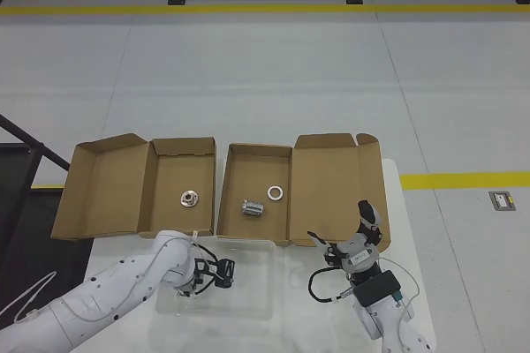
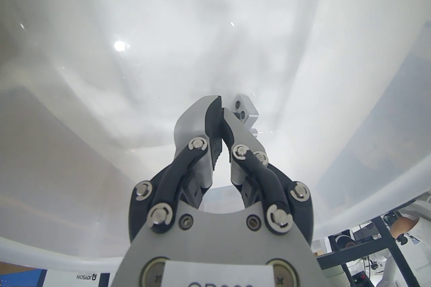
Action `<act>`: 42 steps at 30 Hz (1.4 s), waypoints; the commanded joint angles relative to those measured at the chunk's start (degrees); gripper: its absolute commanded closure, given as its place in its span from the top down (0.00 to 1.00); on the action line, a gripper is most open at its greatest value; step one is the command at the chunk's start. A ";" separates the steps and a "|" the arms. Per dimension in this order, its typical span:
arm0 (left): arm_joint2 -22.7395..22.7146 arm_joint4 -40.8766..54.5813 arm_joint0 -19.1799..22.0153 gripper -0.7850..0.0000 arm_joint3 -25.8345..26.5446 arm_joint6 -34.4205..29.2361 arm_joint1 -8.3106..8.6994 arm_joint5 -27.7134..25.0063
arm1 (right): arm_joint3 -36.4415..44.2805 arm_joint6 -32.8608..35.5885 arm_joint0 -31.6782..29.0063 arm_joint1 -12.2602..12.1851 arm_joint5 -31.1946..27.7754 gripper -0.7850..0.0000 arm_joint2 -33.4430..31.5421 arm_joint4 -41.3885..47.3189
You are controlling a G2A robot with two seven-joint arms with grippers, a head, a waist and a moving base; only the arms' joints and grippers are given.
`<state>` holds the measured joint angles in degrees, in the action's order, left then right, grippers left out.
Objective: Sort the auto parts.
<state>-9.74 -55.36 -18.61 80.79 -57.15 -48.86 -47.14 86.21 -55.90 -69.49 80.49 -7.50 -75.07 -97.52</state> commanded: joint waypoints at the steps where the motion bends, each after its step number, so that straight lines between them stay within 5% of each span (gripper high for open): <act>1: -0.07 0.78 0.49 0.00 0.46 0.46 0.16 -0.45 | 0.00 0.00 0.00 0.00 0.00 1.00 0.00 0.00; 5: -1.42 0.99 0.62 0.00 2.08 1.16 0.75 -1.15 | 0.00 0.00 0.00 0.00 0.00 1.00 0.00 0.00; 9: -1.59 -2.63 0.17 0.37 3.66 2.86 2.15 -2.85 | 0.00 0.00 0.00 0.00 0.00 1.00 0.00 0.00; 12: -1.88 -3.79 -0.41 0.47 4.43 3.20 3.16 -3.19 | 0.00 0.00 0.00 0.00 0.00 1.00 0.00 0.00; 27: 0.00 -8.47 -0.81 0.48 6.58 5.87 5.08 -5.86 | 0.00 0.00 0.00 0.00 0.00 1.00 0.00 0.00; 42: 0.00 -9.71 -1.65 0.48 4.45 4.95 3.15 -4.93 | 0.00 0.00 0.00 0.00 0.00 1.00 0.00 0.00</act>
<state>-9.74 -64.98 -20.25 85.48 -52.24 -45.50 -52.04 86.21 -55.90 -69.49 80.49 -7.50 -75.07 -97.52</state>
